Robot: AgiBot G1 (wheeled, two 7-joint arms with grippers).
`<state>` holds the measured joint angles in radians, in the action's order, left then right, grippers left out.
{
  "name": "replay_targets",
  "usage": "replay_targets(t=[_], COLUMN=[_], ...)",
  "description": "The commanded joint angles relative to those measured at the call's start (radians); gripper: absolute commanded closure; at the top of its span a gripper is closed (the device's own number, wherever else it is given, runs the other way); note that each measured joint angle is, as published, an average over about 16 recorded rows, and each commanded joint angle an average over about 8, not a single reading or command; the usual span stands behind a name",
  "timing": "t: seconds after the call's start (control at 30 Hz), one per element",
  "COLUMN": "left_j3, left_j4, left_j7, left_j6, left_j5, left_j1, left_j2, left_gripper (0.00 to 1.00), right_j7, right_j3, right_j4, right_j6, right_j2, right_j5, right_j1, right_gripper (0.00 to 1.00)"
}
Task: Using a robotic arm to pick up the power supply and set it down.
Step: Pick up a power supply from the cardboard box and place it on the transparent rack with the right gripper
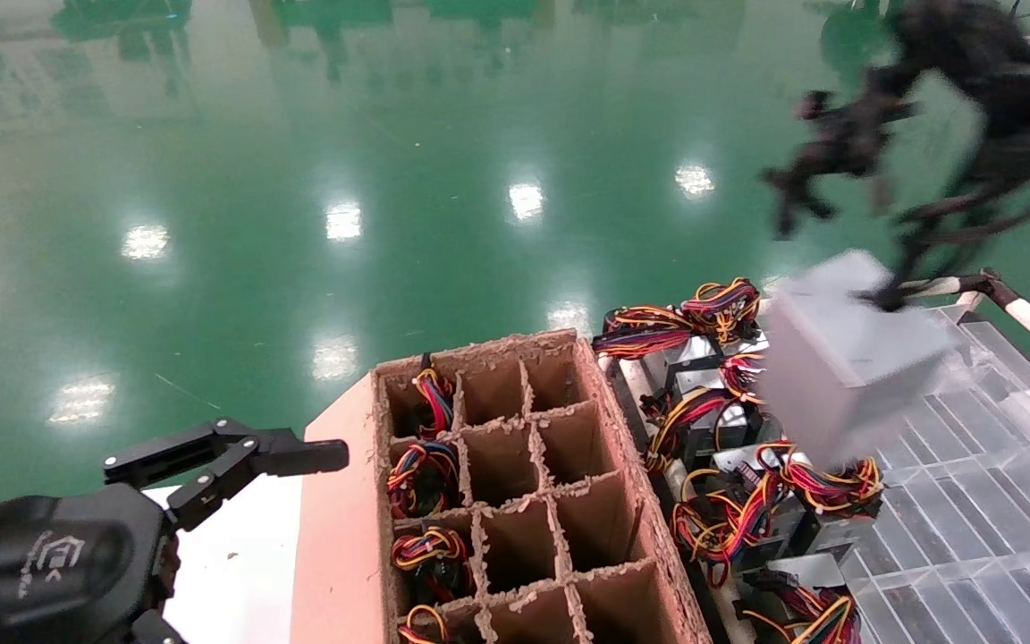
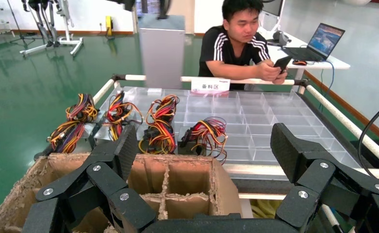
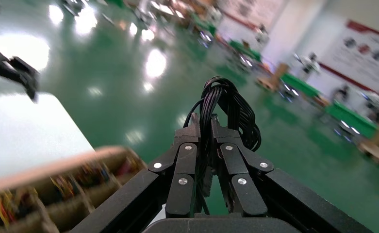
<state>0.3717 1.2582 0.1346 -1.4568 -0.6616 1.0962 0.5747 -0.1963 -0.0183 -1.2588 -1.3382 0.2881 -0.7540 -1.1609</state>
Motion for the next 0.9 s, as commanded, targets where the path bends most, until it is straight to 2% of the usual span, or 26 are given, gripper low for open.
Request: replay_targets(t=[0.03, 0.27, 0.5, 0.7, 0.9], left_j3=[0.000, 0.000, 0.000, 0.000, 0.000], left_j4=[0.000, 0.000, 0.000, 0.000, 0.000], left_j7=[0.000, 0.000, 0.000, 0.000, 0.000], left_j6=[0.000, 0.000, 0.000, 0.000, 0.000], left_j5=[0.000, 0.000, 0.000, 0.000, 0.000], left_j1=[0.000, 0.000, 0.000, 0.000, 0.000], left_j2=[0.000, 0.000, 0.000, 0.000, 0.000], left_gripper=[0.00, 0.00, 0.00, 0.00, 0.00], right_j7=[0.005, 0.095, 0.222, 0.302, 0.348], right_j3=[-0.032, -0.141, -0.266, -0.358, -0.422], right_j4=[0.015, 0.193, 0.389, 0.459, 0.474], right_j6=[-0.003, -0.107, -0.222, -0.238, -0.228], right_j2=[-0.054, -0.123, -0.103, -0.067, -0.025], right_j5=[0.007, 0.010, -0.005, -0.017, -0.027], right_j1=[0.026, 0.186, 0.362, 0.523, 0.659], right_gripper=[1.00, 1.00, 1.00, 1.00, 1.00])
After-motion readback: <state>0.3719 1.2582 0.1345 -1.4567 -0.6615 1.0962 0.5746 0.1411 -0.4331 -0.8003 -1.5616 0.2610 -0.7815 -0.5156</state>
